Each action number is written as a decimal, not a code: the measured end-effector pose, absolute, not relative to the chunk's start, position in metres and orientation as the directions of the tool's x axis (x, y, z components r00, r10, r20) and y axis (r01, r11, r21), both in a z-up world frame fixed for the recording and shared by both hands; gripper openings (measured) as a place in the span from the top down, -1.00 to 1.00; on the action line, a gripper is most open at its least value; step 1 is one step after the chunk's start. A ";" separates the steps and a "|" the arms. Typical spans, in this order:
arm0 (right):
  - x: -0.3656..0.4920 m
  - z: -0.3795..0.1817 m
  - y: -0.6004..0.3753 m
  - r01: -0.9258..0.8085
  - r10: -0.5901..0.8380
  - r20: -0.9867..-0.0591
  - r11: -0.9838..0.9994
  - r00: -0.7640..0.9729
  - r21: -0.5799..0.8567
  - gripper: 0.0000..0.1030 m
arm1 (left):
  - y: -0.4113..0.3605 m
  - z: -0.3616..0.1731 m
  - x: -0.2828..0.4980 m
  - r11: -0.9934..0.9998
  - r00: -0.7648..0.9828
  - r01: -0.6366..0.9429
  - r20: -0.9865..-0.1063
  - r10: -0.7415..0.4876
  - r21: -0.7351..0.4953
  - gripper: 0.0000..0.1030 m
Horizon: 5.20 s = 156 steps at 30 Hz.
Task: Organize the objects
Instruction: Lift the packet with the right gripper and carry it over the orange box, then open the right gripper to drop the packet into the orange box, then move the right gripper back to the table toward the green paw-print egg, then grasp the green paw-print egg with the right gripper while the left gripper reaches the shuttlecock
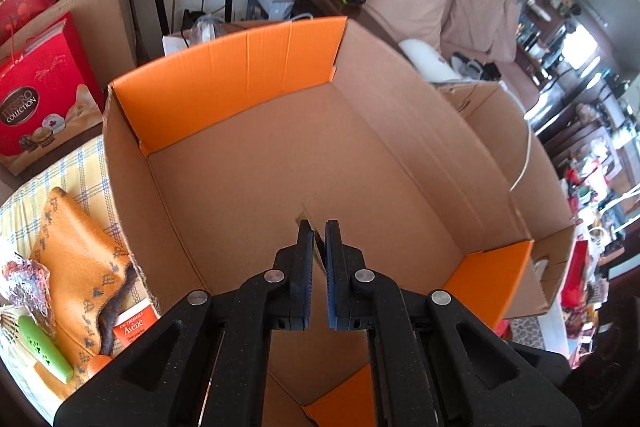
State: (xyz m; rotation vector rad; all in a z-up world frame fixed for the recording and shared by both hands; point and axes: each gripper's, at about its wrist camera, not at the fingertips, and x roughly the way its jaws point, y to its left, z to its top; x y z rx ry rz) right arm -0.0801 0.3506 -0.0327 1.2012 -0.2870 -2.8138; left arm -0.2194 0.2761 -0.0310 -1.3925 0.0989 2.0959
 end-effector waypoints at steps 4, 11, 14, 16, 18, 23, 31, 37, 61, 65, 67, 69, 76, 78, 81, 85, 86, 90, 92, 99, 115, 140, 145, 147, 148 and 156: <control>-0.075 -0.030 0.348 0.004 -0.130 -0.708 -0.984 -0.694 0.176 0.68 | 0.272 -0.038 -0.214 -0.818 -0.276 -0.540 -0.876 0.395 -0.199 0.90; -0.062 -0.019 0.351 -0.005 -0.144 -0.688 -0.978 -0.711 0.210 0.61 | 0.271 -0.043 -0.203 -0.815 -0.331 -0.578 -0.898 0.289 -0.049 0.90; -0.057 -0.012 0.353 -0.014 -0.138 -0.675 -0.977 -0.725 0.215 0.51 | 0.266 -0.045 -0.206 -0.821 -0.312 -0.568 -0.907 0.282 -0.059 0.90; -0.057 -0.008 0.354 -0.020 -0.129 -0.673 -0.978 -0.728 0.209 0.49 | 0.265 -0.045 -0.203 -0.818 -0.310 -0.573 -0.910 0.274 -0.051 0.90; -0.056 -0.007 0.355 -0.026 -0.122 -0.673 -0.978 -0.729 0.205 0.49 | 0.261 -0.043 -0.198 -0.819 -0.319 -0.573 -0.911 0.262 -0.035 0.90; -0.056 -0.005 0.358 -0.045 -0.114 -0.674 -0.976 -0.730 0.213 0.48 | 0.243 -0.020 -0.195 -0.829 -0.335 -0.548 -0.877 0.344 -0.116 0.60; -0.052 0.000 0.353 -0.028 -0.118 -0.667 -0.979 -0.736 0.203 0.16 | 0.190 0.022 -0.166 -0.836 -0.444 -0.529 -0.791 0.421 -0.148 -0.39; -0.052 0.009 0.336 0.017 -0.138 -0.652 -0.982 -0.746 0.188 -0.27 | 0.150 0.037 -0.151 -0.864 -0.518 -0.486 -0.753 0.405 -0.130 -0.74; -0.053 0.008 0.246 0.234 -0.246 -0.655 -0.966 -0.714 0.107 -0.72 | -0.014 0.002 -0.079 -0.958 -0.623 -0.254 -0.734 0.269 -0.136 -1.00; -0.053 0.001 0.229 0.275 -0.277 -0.658 -0.955 -0.700 0.109 -0.72 | -0.041 -0.024 -0.064 -0.953 -0.610 -0.223 -0.733 0.302 -0.207 -1.00; -0.054 -0.002 0.221 0.292 -0.289 -0.662 -0.950 -0.692 0.110 -0.72 | -0.048 -0.033 -0.057 -0.953 -0.612 -0.212 -0.731 0.301 -0.215 -1.00; -0.055 -0.005 0.214 0.309 -0.308 -0.664 -0.943 -0.681 0.121 -0.72 | -0.055 -0.041 -0.051 -0.955 -0.619 -0.198 -0.728 0.297 -0.221 -1.00; -0.061 -0.020 0.191 0.342 -0.352 -0.682 -0.927 -0.641 0.156 -0.58 | -0.070 -0.059 -0.044 -0.940 -0.610 -0.160 -0.718 0.335 -0.303 -0.99; -0.065 -0.027 0.187 0.350 -0.372 -0.693 -0.919 -0.618 0.181 -0.33 | -0.069 -0.063 -0.045 -0.934 -0.603 -0.158 -0.718 0.349 -0.321 -0.97; -0.070 -0.037 0.181 0.350 -0.377 -0.714 -0.916 -0.590 0.195 0.04 | -0.068 -0.069 -0.049 -0.929 -0.593 -0.148 -0.722 0.357 -0.338 -0.86; -0.077 -0.046 0.180 0.340 -0.393 -0.724 -0.912 -0.567 0.229 0.07 | -0.068 -0.072 -0.057 -0.913 -0.577 -0.139 -0.718 0.389 -0.383 -0.42; -0.079 -0.047 0.180 0.335 -0.399 -0.725 -0.911 -0.561 0.242 0.09 | -0.068 -0.073 -0.060 -0.908 -0.573 -0.135 -0.717 0.398 -0.396 -0.40; -0.087 -0.052 0.183 0.313 -0.415 -0.726 -0.907 -0.549 0.282 0.14 | -0.066 -0.075 -0.068 -0.888 -0.560 -0.143 -0.704 0.437 -0.437 -0.27; -0.090 -0.055 0.181 0.308 -0.419 -0.729 -0.906 -0.542 0.291 0.16 | -0.062 -0.075 -0.073 -0.878 -0.549 -0.150 -0.700 0.456 -0.455 -0.17; -0.097 -0.065 0.180 0.298 -0.446 -0.734 -0.894 -0.512 0.335 0.16 | -0.049 -0.084 -0.079 -0.864 -0.515 -0.165 -0.705 0.487 -0.476 0.02; -0.091 -0.060 0.172 0.317 -0.456 -0.731 -0.888 -0.508 0.334 0.17 | -0.041 -0.077 -0.073 -0.878 -0.529 -0.158 -0.712 0.462 -0.452 0.07; -0.135 -0.031 0.166 0.327 -0.418 -0.731 -0.904 -0.540 0.275 -0.03 | -0.095 -0.043 -0.130 -0.879 -0.590 -0.055 -0.695 0.412 -0.474 -0.54; -0.165 -0.030 0.150 0.354 -0.400 -0.757 -0.905 -0.517 0.237 -0.14 | -0.098 -0.036 -0.167 -0.898 -0.589 -0.046 -0.714 0.378 -0.438 -0.65; -0.178 -0.032 0.145 0.364 -0.408 -0.767 -0.899 -0.496 0.243 -0.21 | -0.098 -0.038 -0.180 -0.905 -0.582 -0.044 -0.725 0.368 -0.424 -0.67; -0.184 -0.033 0.142 0.370 -0.406 -0.773 -0.898 -0.488 0.238 -0.21 | -0.098 -0.040 -0.188 -0.906 -0.578 -0.042 -0.730 0.366 -0.421 -0.69; -0.219 -0.057 0.114 0.438 -0.382 -0.844 -0.876 -0.378 0.200 -0.23 | -0.102 -0.063 -0.230 -0.925 -0.549 -0.017 -0.770 0.325 -0.379 -0.69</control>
